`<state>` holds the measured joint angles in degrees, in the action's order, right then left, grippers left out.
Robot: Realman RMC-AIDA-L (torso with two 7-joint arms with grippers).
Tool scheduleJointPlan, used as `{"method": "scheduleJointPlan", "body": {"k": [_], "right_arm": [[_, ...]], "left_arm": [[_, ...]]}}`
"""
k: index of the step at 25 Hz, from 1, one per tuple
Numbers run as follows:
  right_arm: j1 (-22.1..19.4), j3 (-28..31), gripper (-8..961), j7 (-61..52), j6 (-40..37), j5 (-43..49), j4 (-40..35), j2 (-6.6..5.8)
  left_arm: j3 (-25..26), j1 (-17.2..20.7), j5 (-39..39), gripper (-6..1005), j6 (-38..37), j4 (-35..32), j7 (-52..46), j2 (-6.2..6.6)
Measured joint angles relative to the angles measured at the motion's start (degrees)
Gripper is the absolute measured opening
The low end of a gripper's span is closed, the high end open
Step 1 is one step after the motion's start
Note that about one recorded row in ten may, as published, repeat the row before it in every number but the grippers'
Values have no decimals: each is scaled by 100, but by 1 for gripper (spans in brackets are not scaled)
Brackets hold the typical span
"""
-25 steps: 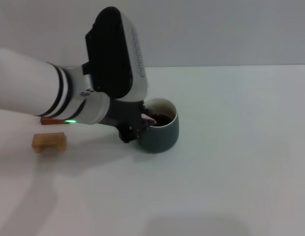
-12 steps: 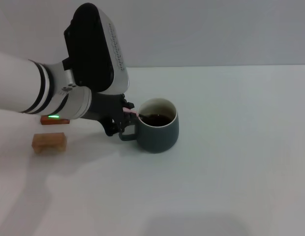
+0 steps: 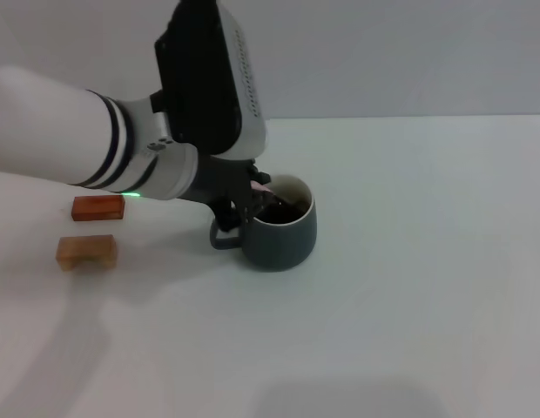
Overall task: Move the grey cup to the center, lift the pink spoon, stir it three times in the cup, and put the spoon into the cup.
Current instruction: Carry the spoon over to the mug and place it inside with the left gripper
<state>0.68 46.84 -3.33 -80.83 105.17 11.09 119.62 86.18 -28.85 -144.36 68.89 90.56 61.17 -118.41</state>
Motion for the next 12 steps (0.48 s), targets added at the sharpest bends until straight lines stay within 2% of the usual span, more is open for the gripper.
{"method": "scheduleJointPlan", "body": {"k": [5, 12], "right_arm": [[9, 0, -1, 0, 12, -1, -6, 0], [11, 0, -2, -1, 5, 19, 15, -5]], "left_arm": [[-168, 50, 66, 145, -3, 50, -3, -6], [-116, 411, 15, 144, 197, 413, -12, 25]]}}
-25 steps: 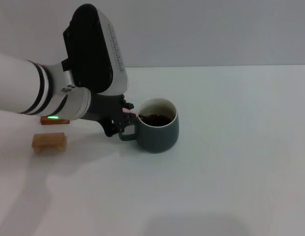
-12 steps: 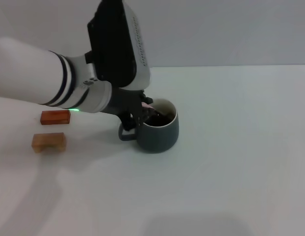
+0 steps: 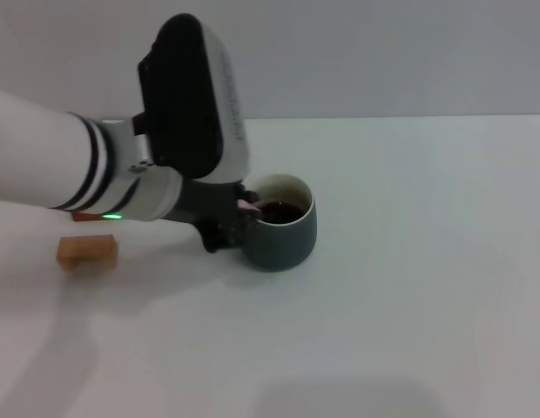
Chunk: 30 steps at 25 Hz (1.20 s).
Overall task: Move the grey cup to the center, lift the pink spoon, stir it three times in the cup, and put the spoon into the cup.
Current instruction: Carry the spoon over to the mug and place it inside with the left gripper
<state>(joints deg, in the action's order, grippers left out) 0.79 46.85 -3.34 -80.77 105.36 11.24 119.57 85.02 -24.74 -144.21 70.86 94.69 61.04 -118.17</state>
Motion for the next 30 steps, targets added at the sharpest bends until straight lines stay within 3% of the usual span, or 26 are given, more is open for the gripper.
{"method": "scheduleJointPlan", "body": {"k": [8, 16, 26, 30], "right_arm": [[10, 0, 0, 0, 3, 8, 10, -4], [15, -9, -1, 0, 13, 19, 10, 0], [-1, -9, 0, 0, -22, 19, 11, 6], [-5, -9, -1, 0, -23, 19, 10, 6]], "left_arm": [[356, 68, -20, 144, 37, -43, 57, 20], [329, -273, -20, 146, -262, -425, 71, 3], [98, -265, -181, 153, -498, -438, 6, -20], [76, -223, -178, 354, -623, -401, 0, -25]]}}
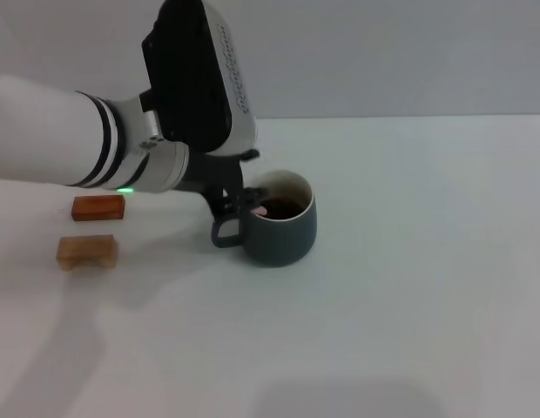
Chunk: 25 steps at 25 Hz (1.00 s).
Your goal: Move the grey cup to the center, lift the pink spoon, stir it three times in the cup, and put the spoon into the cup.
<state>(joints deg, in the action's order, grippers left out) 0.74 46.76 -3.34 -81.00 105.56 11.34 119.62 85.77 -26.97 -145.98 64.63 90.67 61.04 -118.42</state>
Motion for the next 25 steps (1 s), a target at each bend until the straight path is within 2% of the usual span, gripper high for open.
{"method": "scheduleJointPlan", "body": {"k": [1, 3, 5, 6, 7, 8, 10, 11, 12, 13, 14, 16, 17, 18, 19, 22, 23, 24, 25], "right_arm": [[-5, 0, -1, 0, -1, 0, 0, 0], [-8, 0, -1, 0, -2, 0, 0, 0], [-11, 0, -1, 0, -3, 0, 0, 0], [-11, 0, -1, 0, -3, -2, -1, 0], [-11, 0, -1, 0, -3, -2, -1, 0], [-9, 0, -1, 0, -4, -4, 0, 0], [3, 1, -1, 0, -4, -8, -1, -1], [15, 0, -1, 0, -4, -8, 3, -1], [15, 0, -1, 0, -4, -8, 3, -1], [20, 0, -1, 0, -4, -8, 8, -1], [25, 0, 0, 0, -4, -7, 16, 0], [49, 0, 0, 1, 0, -7, 26, -1], [49, 0, 0, 1, 0, -7, 26, -1], [54, 1, 0, 3, 0, -7, 25, -1], [63, 0, 0, 5, 0, -7, 29, -1], [74, 0, 0, 20, 0, -7, 52, -1], [75, -1, 0, 28, -1, -4, 58, -1], [78, -21, 0, 37, -3, -2, 63, -1], [79, -51, 0, 41, -4, -1, 63, -2]], "left_arm": [[-1, 68, 31, 404, -282, 25, -61, -6], [0, 133, 50, 439, -552, 45, -137, -7], [-22, 348, 213, 473, -1367, 91, -330, -6], [-158, 698, 799, 491, -2756, 124, -405, 9], [-158, 698, 799, 508, -2756, 124, -405, 9], [-276, 874, 1174, 525, -3460, 126, -377, 19], [-714, 1214, 2066, 560, -5070, 110, -123, 43], [-1229, 1437, 2510, 559, -6436, 64, 28, 47], [-1229, 1437, 2510, 557, -6436, 64, 28, 47], [-1489, 1539, 2613, 555, -7102, 39, 27, 48], [-1489, 1539, 2613, 554, -7102, 39, 27, 48], [-2213, 1811, 2217, 551, -8979, -220, -786, 72], [-2361, 1874, 2020, 551, -9384, -330, -1089, 81], [-2361, 1874, 2020, 550, -9384, -330, -1089, 81], [-2522, 2059, 959, 550, -10598, -875, -2479, 89], [-2316, 2183, -338, 549, -11638, -1620, -4340, 79], [-2316, 2183, -338, 548, -11638, -1620, -4340, 79], [-1924, 2189, -974, 548, -11938, -2217, -5536, 97], [-1754, 2171, -1201, 547, -11985, -2468, -5916, 102]]}}
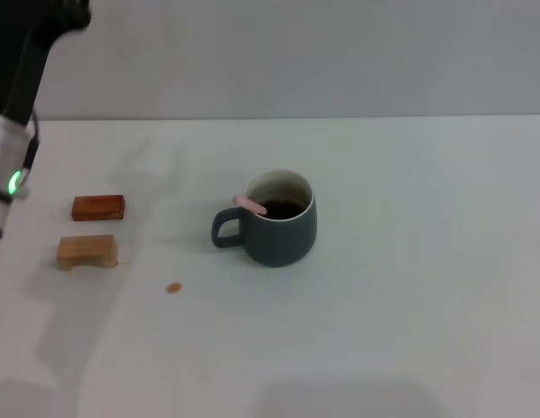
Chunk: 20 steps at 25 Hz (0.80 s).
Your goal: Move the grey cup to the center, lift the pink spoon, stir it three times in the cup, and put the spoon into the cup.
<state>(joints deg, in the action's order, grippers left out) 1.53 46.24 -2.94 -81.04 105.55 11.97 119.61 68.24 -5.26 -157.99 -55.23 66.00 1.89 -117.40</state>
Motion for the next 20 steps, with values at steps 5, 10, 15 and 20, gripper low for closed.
{"method": "scheduleJointPlan", "body": {"k": [5, 10, 15, 20], "right_arm": [[6, -289, -2, 4, -198, 5, -19, -13], [2, -401, 0, 7, -413, -3, -33, -11], [-16, -405, -1, 9, -517, -1, -33, -9], [-1, -406, -1, 11, -598, 2, -24, -7]], "left_arm": [[701, -229, -573, 547, -269, -1606, -595, -34], [768, -298, -600, 547, -417, -1983, -590, -39], [1474, -546, -608, 547, -769, -3971, -997, -85], [1638, -631, -610, 547, -961, -4513, -968, -102]]}}
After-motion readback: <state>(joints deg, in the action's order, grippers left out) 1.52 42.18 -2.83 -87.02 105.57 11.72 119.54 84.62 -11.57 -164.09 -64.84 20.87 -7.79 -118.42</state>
